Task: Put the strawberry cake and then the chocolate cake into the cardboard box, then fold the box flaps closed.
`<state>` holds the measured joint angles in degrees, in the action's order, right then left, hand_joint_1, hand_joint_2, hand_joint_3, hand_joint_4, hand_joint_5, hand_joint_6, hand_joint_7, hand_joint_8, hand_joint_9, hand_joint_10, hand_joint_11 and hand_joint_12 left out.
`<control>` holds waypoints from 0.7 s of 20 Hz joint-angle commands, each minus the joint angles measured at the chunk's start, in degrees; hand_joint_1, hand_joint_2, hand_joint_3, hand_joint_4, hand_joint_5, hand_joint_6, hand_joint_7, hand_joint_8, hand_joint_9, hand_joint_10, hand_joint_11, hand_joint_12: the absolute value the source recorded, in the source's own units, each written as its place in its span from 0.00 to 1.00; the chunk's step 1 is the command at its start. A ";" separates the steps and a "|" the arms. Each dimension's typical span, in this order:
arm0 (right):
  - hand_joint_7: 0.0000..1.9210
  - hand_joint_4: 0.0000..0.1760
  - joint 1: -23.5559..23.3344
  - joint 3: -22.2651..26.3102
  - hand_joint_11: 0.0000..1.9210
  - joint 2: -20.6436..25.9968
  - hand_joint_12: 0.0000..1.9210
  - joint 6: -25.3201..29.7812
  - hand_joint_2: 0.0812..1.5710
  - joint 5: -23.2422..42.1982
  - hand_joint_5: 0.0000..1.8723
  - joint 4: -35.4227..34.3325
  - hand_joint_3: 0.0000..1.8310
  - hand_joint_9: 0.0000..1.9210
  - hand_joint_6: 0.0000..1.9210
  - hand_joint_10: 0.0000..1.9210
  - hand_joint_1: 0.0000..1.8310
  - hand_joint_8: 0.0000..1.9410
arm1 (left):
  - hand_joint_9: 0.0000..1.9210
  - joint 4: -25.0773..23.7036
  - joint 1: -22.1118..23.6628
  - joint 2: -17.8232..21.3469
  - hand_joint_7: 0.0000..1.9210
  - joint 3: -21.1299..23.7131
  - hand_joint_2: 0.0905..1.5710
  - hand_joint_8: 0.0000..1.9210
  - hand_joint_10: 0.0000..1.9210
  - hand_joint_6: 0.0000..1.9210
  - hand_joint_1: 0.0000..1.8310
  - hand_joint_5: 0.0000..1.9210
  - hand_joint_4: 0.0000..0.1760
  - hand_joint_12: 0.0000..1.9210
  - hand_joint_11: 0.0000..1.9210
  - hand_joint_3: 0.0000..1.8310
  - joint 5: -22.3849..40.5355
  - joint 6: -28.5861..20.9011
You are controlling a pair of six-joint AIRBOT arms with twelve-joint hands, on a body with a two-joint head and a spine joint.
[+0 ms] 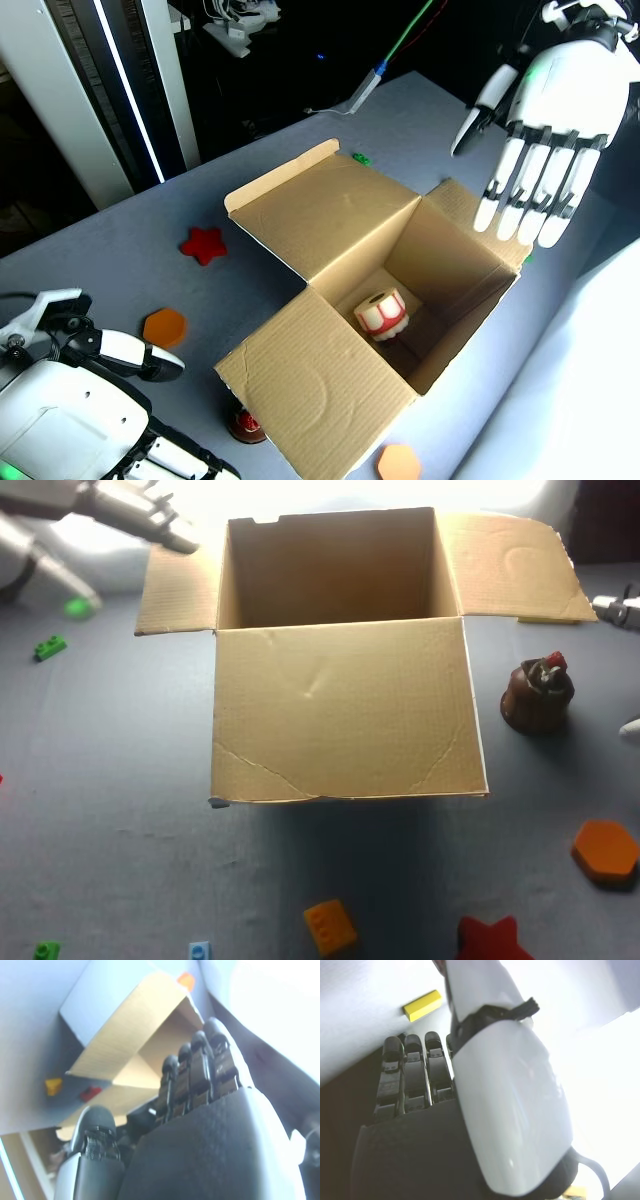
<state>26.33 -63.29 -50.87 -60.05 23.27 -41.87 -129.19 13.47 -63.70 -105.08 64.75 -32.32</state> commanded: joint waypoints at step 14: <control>0.00 0.13 0.50 -5.39 0.00 -9.91 0.04 6.62 0.65 12.31 0.00 3.95 0.00 0.02 0.00 0.00 0.65 0.00 | 0.05 14.63 -13.82 14.03 0.04 10.63 0.83 0.00 0.00 0.00 0.00 0.04 0.00 0.23 0.00 0.00 -3.82 3.81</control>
<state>27.55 -68.55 -61.76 -53.74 29.39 -38.96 -118.91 -1.89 -49.87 -93.76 62.13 -28.40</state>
